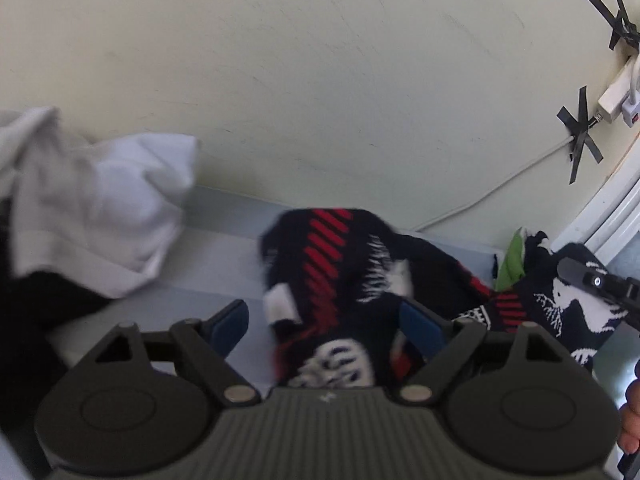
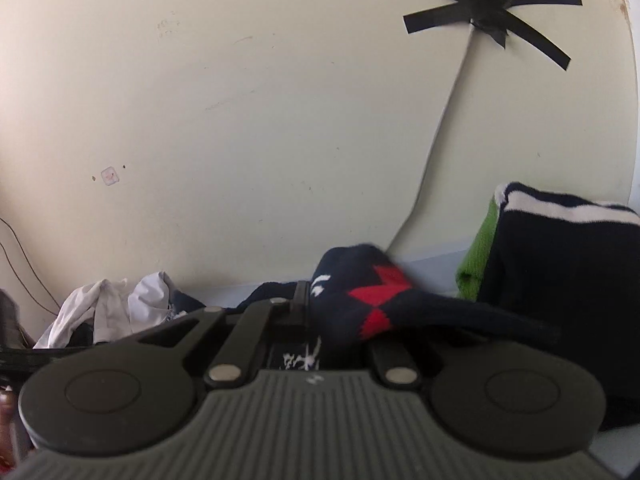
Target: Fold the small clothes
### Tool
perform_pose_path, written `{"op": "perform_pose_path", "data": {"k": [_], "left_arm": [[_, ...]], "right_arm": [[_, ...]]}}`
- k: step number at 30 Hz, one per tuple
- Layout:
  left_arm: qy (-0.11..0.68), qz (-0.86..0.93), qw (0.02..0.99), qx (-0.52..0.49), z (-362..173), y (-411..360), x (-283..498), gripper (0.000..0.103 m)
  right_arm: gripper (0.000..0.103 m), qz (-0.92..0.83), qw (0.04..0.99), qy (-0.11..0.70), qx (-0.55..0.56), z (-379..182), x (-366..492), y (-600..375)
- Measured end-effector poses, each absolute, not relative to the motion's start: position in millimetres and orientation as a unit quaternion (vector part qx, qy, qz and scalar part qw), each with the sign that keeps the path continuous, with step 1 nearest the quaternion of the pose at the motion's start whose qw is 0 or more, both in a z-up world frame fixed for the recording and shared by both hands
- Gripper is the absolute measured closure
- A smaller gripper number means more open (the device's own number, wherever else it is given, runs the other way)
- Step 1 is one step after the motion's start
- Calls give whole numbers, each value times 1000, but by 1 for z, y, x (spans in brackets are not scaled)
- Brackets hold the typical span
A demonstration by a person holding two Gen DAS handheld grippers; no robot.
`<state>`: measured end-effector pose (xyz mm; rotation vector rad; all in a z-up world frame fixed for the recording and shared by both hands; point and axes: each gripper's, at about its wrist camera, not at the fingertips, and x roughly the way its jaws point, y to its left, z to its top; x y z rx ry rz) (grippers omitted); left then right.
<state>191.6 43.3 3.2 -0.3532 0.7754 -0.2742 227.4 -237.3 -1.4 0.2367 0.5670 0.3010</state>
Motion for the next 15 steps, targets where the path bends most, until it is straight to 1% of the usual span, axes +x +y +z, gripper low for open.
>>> {"op": "perform_pose_path", "data": {"k": [1,2,6,9,11,12,15], "left_arm": [[370,-133,905,-160,2,40,190,85],[374,-132,906,-149,0,39,191,92],[353,-76,923,-137,5,67,183,93],[365,-80,911,-174,-4,93,183,93],[374,-82,908,-169,-18,91,184,92],[379,-79,909,-156,-24,83,187,86],[371,-62,919,-117,-26,71,186,60]], "right_arm": [[94,150,943,275,115,0,225,-236],[93,154,943,272,114,2,221,-233],[93,167,946,255,115,23,200,-220],[92,184,948,230,124,24,196,-214],[89,159,954,232,104,14,195,-212],[89,140,956,245,85,6,198,-209],[89,81,955,284,22,-27,203,-206]]}}
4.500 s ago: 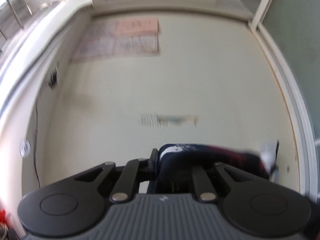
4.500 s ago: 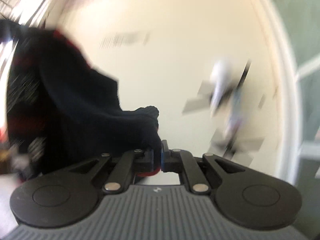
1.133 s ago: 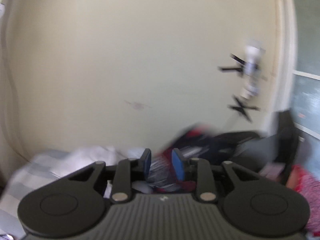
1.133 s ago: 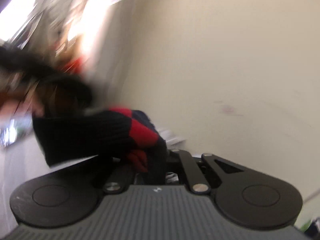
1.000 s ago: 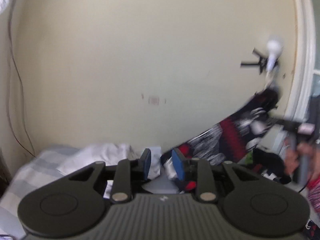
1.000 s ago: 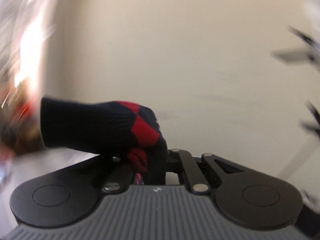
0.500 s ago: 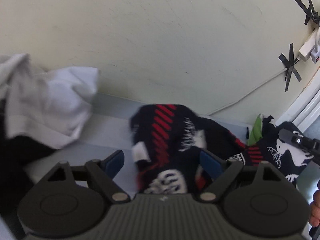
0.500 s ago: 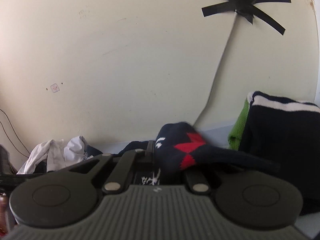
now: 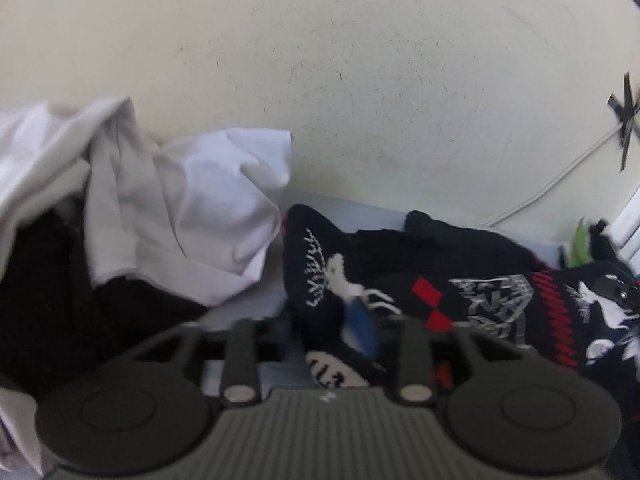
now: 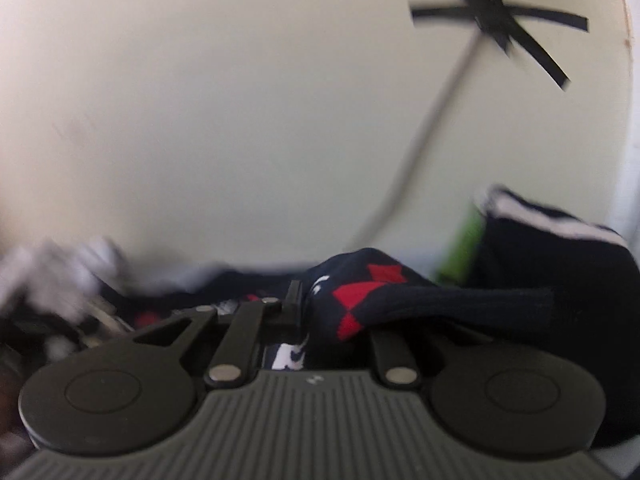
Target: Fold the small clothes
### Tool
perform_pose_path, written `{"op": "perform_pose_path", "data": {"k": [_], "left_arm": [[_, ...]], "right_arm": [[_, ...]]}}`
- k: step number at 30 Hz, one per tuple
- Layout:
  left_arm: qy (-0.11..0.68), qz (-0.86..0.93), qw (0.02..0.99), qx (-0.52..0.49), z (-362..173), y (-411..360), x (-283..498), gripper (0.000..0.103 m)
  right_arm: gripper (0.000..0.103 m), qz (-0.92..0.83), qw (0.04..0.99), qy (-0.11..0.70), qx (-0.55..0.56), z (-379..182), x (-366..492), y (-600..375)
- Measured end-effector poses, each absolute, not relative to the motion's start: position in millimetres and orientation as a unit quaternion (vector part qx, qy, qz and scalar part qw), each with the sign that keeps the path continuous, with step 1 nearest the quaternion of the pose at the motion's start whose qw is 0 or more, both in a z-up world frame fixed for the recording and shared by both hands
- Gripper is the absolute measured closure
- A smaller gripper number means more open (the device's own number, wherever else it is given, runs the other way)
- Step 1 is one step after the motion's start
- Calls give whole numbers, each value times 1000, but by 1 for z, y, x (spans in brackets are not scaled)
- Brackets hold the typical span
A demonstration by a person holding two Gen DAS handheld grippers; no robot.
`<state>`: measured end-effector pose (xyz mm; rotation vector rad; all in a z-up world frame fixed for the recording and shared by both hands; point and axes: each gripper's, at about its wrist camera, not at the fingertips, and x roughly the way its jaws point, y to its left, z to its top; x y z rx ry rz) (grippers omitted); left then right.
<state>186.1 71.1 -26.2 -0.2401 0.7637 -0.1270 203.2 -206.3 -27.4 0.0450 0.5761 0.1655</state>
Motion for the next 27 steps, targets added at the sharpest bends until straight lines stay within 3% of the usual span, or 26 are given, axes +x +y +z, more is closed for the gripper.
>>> {"op": "perform_pose_path", "data": {"k": [2,6,8,10,11,12,14,19,27], "left_arm": [[367,-70,920,-119,-27,71,183,58],[359,-74,925,-101,-22,71,185,72],[365,-58,926,-71,-25,65,186,68],[356,-39,933,-41,-25,58,185,52],[353,-30,934,-32,-24,56,184,49],[352,-30,935,-31,-24,56,185,48],[353,-35,934,-46,-17,64,183,48],[309,-10,945,-110,10,84,172,46],[281,-115,950,-78,29,39,143,39]], "right_arm": [[88,54,954,292,32,-38,202,-220],[92,25,949,296,104,-47,196,-254],[94,20,953,291,77,-49,191,-251],[94,13,957,288,20,-50,187,-235],[93,12,958,286,-2,-46,185,-233],[91,13,961,275,-9,-40,179,-233],[74,1,972,236,0,-21,159,-245],[58,-61,981,176,-50,8,88,-288],[58,-81,967,242,-19,-13,-27,-343]]}}
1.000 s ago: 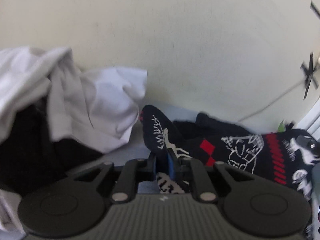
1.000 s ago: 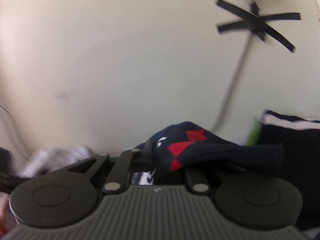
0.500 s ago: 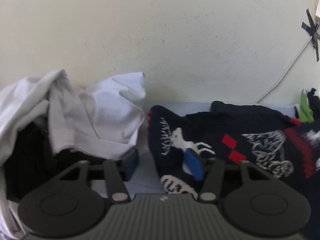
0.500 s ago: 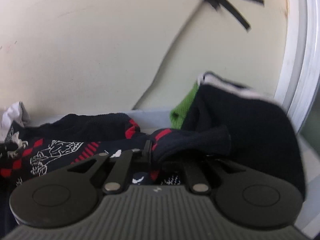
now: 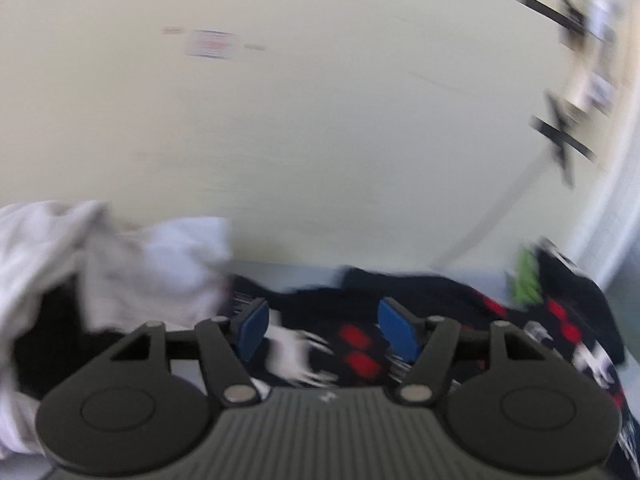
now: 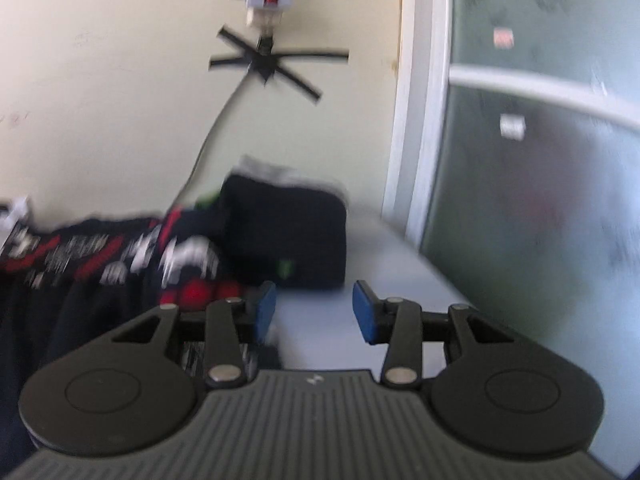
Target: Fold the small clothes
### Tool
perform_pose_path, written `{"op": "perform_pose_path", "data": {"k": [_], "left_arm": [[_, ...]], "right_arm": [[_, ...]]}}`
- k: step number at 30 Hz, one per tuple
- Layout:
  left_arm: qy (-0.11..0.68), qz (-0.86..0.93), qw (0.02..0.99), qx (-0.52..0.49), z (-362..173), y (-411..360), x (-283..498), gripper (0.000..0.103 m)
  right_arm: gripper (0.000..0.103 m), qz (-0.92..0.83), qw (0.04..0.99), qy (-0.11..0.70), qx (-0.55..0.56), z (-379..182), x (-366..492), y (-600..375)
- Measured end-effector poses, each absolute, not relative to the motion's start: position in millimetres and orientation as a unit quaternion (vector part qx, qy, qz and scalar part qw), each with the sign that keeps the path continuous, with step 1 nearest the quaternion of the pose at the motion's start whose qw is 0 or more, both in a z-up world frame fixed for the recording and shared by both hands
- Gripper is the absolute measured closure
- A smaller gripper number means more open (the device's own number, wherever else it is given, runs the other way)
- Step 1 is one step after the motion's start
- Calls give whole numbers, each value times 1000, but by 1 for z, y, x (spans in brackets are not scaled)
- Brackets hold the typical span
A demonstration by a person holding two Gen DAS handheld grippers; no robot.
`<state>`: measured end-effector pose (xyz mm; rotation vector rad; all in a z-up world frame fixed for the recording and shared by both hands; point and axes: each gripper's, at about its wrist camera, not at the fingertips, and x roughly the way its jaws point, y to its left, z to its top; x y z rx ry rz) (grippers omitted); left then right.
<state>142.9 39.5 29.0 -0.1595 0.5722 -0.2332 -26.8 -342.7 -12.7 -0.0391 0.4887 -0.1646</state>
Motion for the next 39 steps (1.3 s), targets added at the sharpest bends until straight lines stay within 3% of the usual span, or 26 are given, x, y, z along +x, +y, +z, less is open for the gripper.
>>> {"op": "perform_pose_path", "data": {"k": [4,7,9,10,11,12,19,25,28,29,31,36,39], "left_arm": [[280,-137,950,-8,19,4,132,35],[290,-151,945,10,10,-4,133,30],[303,-151,941,15,1,-3,136,30],[312,-146,938,20,-4,-3,140,30],[323,-138,936,28,-9,-5,144,30],[337,-128,932,36,-15,-6,148,30],[354,-130,925,42,-20,-5,155,27],[354,-132,925,43,-20,-4,156,26],[354,-132,925,47,-20,-5,156,25],[354,-133,924,46,-20,-5,156,24],[356,-137,923,45,-20,-6,157,19],[356,-138,923,48,-20,-8,158,16],[356,-141,922,47,-20,-7,159,16]], "right_arm": [[57,-31,962,267,-50,-29,-41,-302],[50,12,959,269,-87,-40,-26,-272],[52,27,949,294,-116,-51,-7,-259],[58,29,941,309,-132,-58,4,-256],[91,26,936,319,-150,-62,12,-254],[92,19,934,321,-155,-59,16,-257],[93,-107,970,215,-42,39,62,-342],[92,-176,948,264,25,49,170,-389],[83,-199,926,314,66,31,207,-396],[73,-212,920,324,67,23,211,-398],[66,-230,921,302,83,19,202,-394],[65,-110,962,225,110,28,151,-352],[66,-82,975,198,52,34,138,-321]]}}
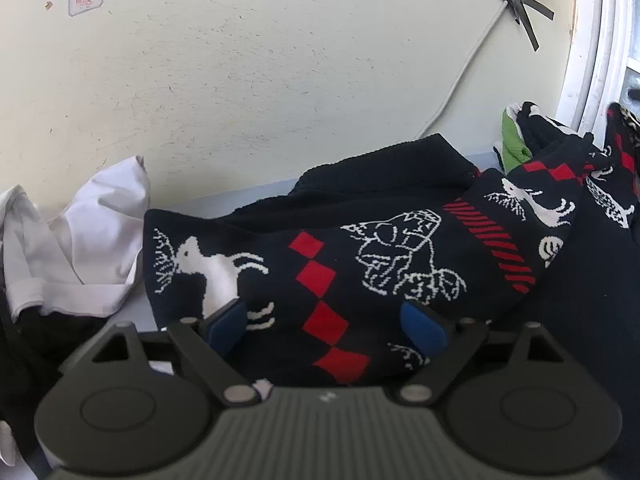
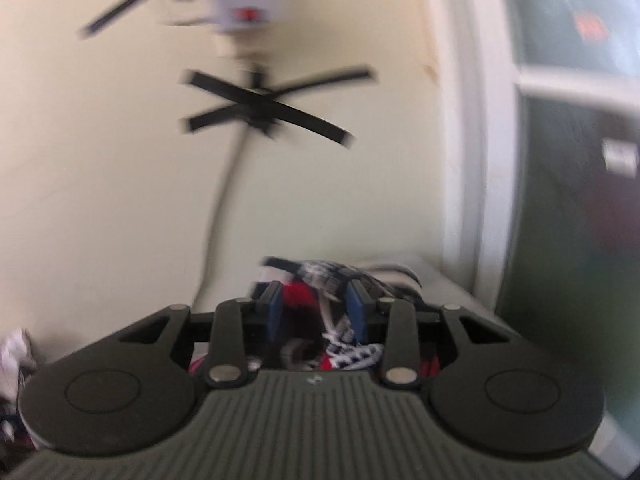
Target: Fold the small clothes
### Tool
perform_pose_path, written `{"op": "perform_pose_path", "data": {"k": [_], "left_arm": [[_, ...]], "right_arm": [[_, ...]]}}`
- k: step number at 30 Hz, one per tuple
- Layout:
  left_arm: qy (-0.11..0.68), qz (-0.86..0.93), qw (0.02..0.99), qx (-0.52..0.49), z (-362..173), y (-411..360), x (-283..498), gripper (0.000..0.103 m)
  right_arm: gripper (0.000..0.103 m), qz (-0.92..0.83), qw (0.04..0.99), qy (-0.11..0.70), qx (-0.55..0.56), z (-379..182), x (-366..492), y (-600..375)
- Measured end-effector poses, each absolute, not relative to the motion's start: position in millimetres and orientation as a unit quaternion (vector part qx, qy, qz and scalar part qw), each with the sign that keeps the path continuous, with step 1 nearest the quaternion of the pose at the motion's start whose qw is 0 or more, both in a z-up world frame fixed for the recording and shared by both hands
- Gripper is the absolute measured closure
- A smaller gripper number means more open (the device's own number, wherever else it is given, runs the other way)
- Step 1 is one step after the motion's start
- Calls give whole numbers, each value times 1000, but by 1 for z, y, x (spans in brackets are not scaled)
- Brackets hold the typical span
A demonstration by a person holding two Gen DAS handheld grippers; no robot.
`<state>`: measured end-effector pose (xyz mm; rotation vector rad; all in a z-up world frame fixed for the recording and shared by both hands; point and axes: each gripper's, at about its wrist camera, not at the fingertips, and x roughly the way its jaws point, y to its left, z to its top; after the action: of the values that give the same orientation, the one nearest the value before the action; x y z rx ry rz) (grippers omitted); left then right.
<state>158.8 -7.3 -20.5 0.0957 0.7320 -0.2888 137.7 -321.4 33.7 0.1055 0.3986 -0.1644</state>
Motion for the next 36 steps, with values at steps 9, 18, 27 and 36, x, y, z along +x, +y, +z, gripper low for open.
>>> {"op": "perform_pose_path", "data": {"k": [9,18,27,36], "left_arm": [[357,-142,922,47,-22,-8,159,14],[356,-144,922,45,-21,-8,158,13],[356,-144,922,45,-22,-9,158,12],[357,-143,922,45,-22,-9,159,10]], "right_arm": [[59,-50,967,219,122,37,159,-322],[94,-3,938,323,127,-22,201,-291],[95,38,969,210,128,14,93,-273],[95,-30,940,286,183,-53,130,-315]]}}
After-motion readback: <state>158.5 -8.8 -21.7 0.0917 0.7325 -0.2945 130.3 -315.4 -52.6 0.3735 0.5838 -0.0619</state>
